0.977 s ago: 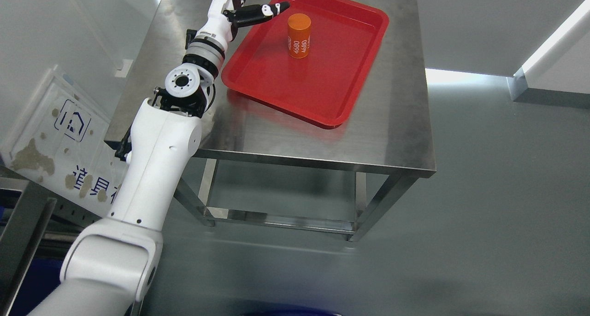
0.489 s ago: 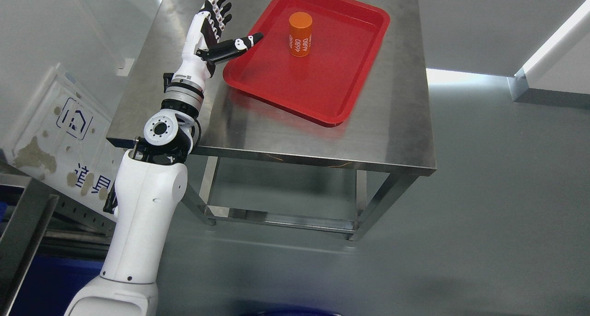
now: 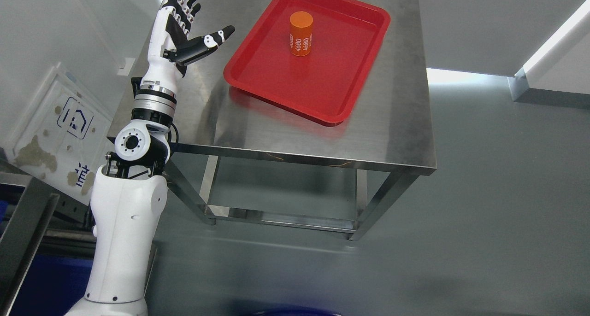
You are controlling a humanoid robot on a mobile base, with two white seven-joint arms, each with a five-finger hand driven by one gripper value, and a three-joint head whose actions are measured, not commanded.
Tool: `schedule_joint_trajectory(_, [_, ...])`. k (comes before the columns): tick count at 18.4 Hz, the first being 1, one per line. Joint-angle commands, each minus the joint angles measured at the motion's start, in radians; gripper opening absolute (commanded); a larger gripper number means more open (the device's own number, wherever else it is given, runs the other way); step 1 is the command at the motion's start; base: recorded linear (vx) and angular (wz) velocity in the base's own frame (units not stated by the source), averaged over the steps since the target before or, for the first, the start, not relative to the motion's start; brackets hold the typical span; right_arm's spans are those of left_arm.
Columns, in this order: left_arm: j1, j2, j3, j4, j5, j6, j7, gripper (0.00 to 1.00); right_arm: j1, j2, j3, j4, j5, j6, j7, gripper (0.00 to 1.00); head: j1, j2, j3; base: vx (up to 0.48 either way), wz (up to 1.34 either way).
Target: Grab orange capacitor from left shelf to right desk
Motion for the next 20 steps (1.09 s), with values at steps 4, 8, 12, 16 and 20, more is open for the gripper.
schedule_joint_trajectory(4, [0.112,0.045,-0.010,-0.091,0.000,0.021,-0.025,1.00,-0.002,-0.017,-0.011,-0.034,0.005,0.001,0.000,1.00,0.0000,0.000,0.000,0.000,0.00])
schedule_joint_trajectory(8, [0.142,0.042,-0.016,-0.091,-0.003,0.021,-0.026,1.00,-0.002,-0.017,-0.011,-0.034,0.005,0.001,0.000,1.00,0.0000,0.000,0.000,0.000,0.00])
schedule_joint_trajectory(12, [0.147,0.036,-0.033,-0.090,-0.011,0.021,-0.025,1.00,-0.002,-0.017,-0.011,-0.034,0.005,0.001,0.000,1.00,0.0000,0.000,0.000,0.000,0.00])
schedule_joint_trajectory(16, [0.141,0.030,-0.037,-0.090,-0.019,0.023,-0.025,1.00,-0.002,-0.017,-0.011,-0.034,0.005,0.001,0.000,1.00,0.0000,0.000,0.000,0.000,0.00])
schedule_joint_trajectory(20, [0.141,0.033,-0.037,-0.090,-0.019,0.023,-0.026,1.00,-0.002,-0.017,-0.011,-0.034,0.005,0.001,0.000,1.00,0.0000,0.000,0.000,0.000,0.00])
